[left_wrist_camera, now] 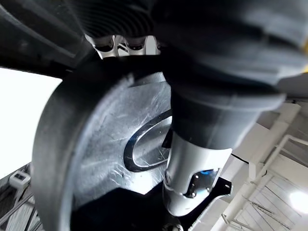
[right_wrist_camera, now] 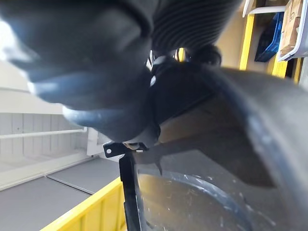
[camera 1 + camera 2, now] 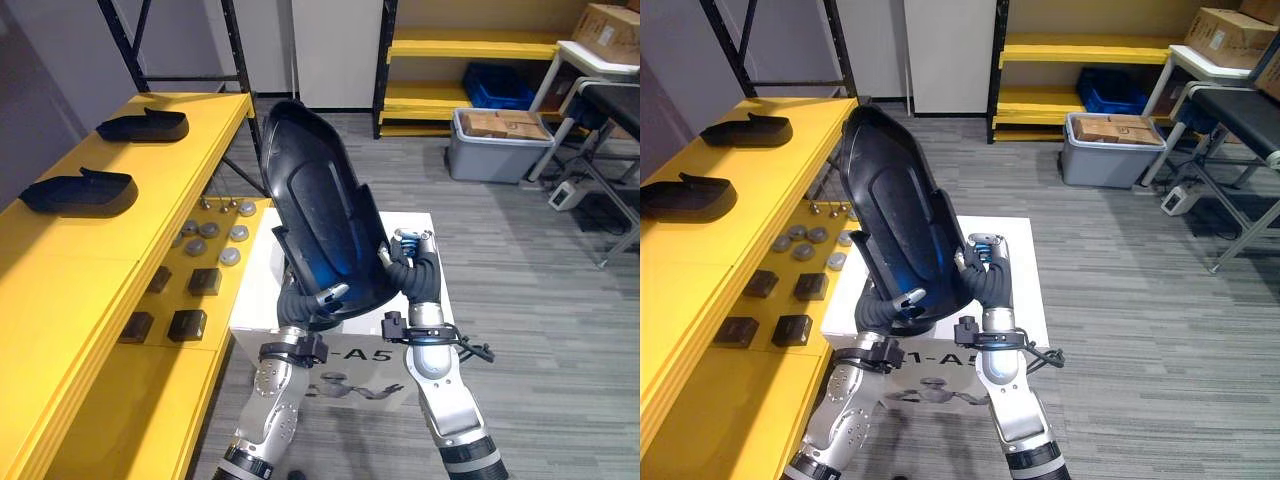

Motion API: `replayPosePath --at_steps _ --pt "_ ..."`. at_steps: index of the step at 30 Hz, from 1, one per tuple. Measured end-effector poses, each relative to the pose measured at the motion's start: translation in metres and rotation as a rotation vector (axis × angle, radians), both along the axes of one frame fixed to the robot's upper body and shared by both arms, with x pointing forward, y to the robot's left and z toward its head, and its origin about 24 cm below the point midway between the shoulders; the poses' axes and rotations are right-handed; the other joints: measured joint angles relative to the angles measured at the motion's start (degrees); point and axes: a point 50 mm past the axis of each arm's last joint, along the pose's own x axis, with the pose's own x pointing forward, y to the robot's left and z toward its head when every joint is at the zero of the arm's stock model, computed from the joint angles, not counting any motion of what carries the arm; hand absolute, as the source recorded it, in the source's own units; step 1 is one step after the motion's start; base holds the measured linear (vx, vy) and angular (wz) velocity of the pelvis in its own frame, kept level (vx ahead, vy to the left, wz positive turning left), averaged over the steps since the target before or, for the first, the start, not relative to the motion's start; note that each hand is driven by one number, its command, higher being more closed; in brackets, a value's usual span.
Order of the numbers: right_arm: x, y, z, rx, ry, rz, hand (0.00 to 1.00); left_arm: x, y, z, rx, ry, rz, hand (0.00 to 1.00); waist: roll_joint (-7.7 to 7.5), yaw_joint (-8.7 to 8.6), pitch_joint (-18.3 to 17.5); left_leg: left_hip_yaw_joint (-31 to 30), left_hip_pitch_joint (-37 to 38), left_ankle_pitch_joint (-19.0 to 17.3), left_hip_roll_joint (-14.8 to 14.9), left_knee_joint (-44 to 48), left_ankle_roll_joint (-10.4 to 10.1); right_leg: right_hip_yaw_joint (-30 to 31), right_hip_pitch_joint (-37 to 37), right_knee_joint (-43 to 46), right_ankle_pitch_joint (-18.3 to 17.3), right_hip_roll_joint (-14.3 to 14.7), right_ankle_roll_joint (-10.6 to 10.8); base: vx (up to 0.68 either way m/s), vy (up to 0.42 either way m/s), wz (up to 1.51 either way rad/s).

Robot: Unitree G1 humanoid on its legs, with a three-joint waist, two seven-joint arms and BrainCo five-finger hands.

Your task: Walk over and take plastic housings, then place them on the shelf

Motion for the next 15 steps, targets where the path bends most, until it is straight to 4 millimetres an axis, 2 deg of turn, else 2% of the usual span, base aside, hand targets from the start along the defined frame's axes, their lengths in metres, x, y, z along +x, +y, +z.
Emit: replayPosePath --at_steps 3,4,9,15 --pt "-0.001 0.0 -0.004 -0.059 0.004 0.028 1.0 0.0 0.001 -0.009 -0.018 0.06 -0.023 1.0 -0.04 -0.14 -0.2 0.3 0.0 0.0 0.0 0.0 0.0 0.3 -0.1 0.0 0.0 0.0 0.0 -0.03 0.009 -0.05" --pt "-0.002 0.0 -0.005 -0.07 0.005 0.033 0.0 0.0 0.001 -0.011 -0.023 0.07 -0.025 1.0 -0.05 -0.15 -0.3 0.4 0.0 0.0 0.1 0.0 0.0 0.4 -0.1 -0.1 0.0 0.0 -0.1 -0.01 0.004 -0.06" --pt "-0.007 0.005 -0.008 -0.151 -0.016 0.118 0.0 0.001 0.012 -0.016 0.014 0.106 -0.014 1.0 -0.35 -0.22 -1.5 1.3 -0.6 0.1 0.7 0.0 0.0 1.4 -0.9 -0.8 0.8 0.6 -0.6 -0.01 0.002 -0.11" --pt "-0.01 0.004 -0.008 -0.169 -0.038 0.163 0.0 0.003 0.015 -0.02 0.058 0.126 -0.011 1.0 -0.58 -0.32 -1.6 1.3 -0.6 0.2 0.9 0.1 -0.1 1.3 -0.8 -0.8 0.9 0.9 -0.8 0.0 0.0 0.0"
